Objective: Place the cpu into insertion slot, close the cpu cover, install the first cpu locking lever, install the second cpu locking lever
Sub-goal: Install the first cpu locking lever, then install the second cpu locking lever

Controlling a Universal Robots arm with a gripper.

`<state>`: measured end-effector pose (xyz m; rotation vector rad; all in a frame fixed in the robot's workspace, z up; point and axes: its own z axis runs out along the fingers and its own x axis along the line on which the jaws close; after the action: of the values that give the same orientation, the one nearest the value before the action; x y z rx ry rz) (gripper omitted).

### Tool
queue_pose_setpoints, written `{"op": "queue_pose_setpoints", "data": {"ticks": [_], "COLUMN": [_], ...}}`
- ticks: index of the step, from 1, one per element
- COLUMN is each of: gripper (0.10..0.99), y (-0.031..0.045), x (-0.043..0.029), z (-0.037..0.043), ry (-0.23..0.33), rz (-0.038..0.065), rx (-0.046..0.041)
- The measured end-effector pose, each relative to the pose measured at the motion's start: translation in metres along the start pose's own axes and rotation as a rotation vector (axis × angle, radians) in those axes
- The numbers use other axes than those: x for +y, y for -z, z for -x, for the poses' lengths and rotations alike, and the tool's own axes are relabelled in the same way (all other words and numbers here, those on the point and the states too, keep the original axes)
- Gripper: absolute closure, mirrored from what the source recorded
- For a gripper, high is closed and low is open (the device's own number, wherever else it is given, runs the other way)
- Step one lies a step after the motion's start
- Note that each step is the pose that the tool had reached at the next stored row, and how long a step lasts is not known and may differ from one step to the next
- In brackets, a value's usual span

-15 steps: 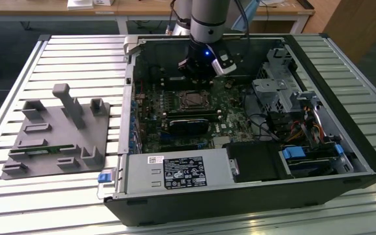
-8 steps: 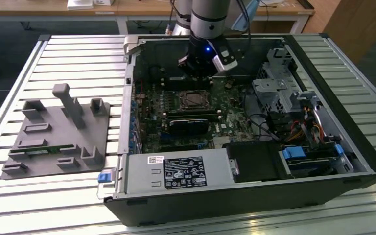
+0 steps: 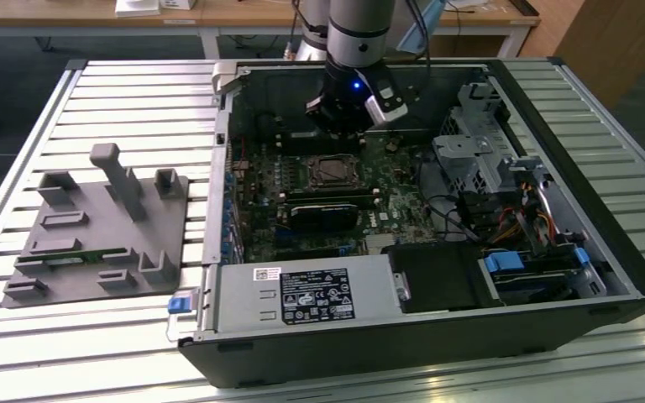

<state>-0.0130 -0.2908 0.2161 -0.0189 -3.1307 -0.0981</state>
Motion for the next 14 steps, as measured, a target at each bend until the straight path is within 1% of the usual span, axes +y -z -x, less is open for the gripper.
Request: {"op": "queue_pose_setpoints", "data": {"ticks": [6, 14], "gripper": [0.98, 0.98], "y": [0.0002, 0.0004], "x": [-0.0014, -0.006], "z": [0.0, 0.0001], "ry": [0.0, 0.0], "rz": [0.0, 0.0], "rx": [0.0001, 0.0001]}}
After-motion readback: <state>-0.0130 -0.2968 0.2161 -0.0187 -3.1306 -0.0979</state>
